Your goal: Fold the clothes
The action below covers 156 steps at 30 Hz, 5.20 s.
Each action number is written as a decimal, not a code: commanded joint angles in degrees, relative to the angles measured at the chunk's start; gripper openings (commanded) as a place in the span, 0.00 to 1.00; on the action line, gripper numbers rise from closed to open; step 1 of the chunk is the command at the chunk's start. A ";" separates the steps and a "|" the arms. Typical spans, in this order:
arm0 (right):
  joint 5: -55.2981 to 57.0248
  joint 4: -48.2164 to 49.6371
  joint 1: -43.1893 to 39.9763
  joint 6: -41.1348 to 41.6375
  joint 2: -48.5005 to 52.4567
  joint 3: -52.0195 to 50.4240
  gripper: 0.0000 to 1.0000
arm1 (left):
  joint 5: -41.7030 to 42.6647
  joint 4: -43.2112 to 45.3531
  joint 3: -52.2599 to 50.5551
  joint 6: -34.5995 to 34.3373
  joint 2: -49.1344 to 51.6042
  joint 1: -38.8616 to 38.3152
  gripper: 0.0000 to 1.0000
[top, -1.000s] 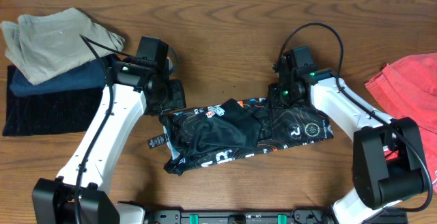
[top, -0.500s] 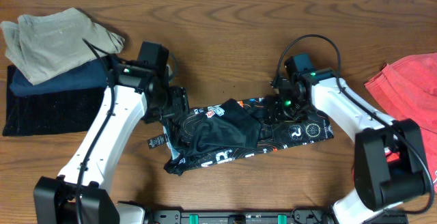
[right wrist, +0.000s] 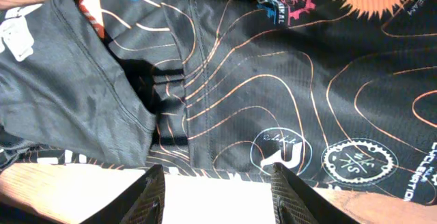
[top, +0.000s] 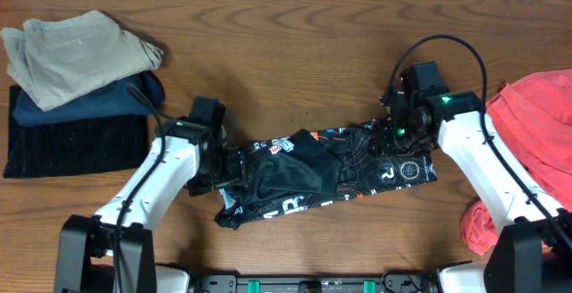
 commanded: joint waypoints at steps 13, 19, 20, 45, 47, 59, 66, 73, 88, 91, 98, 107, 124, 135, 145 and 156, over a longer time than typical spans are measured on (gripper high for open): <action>0.98 -0.44 -1.03 -0.50 -0.33 0.72 0.48 | 10.49 12.76 -10.05 -3.52 2.08 0.22 0.57; 2.05 -1.01 -1.14 -0.48 -0.33 0.72 0.47 | 9.94 13.81 -9.40 -3.06 2.16 0.44 0.06; 3.02 -1.16 -1.38 -0.48 -0.33 0.72 0.47 | 9.20 13.18 -8.92 -3.10 2.12 0.76 0.06; 6.97 -5.11 -12.15 -2.47 -0.33 0.72 0.47 | 8.37 -15.85 21.40 -2.38 2.12 11.45 0.06; 6.97 -5.16 -12.15 -2.47 -0.33 0.72 0.47 | 9.88 -14.95 21.40 -4.00 2.12 6.91 0.06; 6.95 -5.57 -12.15 -2.47 -0.33 0.72 0.47 | 11.30 -3.15 21.33 -10.86 5.01 -19.78 0.06; 6.75 -5.66 -12.11 -2.47 -0.33 0.72 0.47 | 13.27 5.60 21.33 -12.33 10.03 -25.62 0.06; 6.75 -5.77 -12.11 -2.47 -0.33 0.70 0.47 | 13.25 9.92 21.33 -12.37 10.32 -26.10 0.06; 3.74 -5.07 -12.04 -2.45 -0.33 0.70 0.48 | 25.33 22.18 21.35 0.09 11.39 -30.14 0.50; 1.11 -4.42 -12.04 -2.49 -0.33 0.70 0.49 | 26.36 19.98 21.35 3.45 10.23 -28.17 0.54; -10.16 -2.60 -9.88 -8.15 -0.33 0.68 0.53 | 23.12 12.59 21.35 4.90 4.98 -16.22 0.55; -8.31 6.27 3.85 -12.52 0.00 -0.17 0.72 | 13.14 3.30 20.24 2.71 4.79 -1.05 0.61; 11.96 16.81 19.82 -10.16 13.27 -0.52 0.16 | 13.14 5.16 11.15 2.73 8.20 -0.33 0.63; 18.14 19.02 14.49 3.15 9.31 1.14 0.26 | 13.14 6.71 8.52 2.73 8.20 -0.48 0.63; 11.61 9.84 9.62 10.03 8.46 1.14 0.44 | 13.14 6.88 8.20 2.73 8.20 -0.48 0.63; -5.66 -0.59 13.18 3.13 8.39 0.33 0.47 | 13.14 7.52 8.20 2.73 8.20 -0.48 0.63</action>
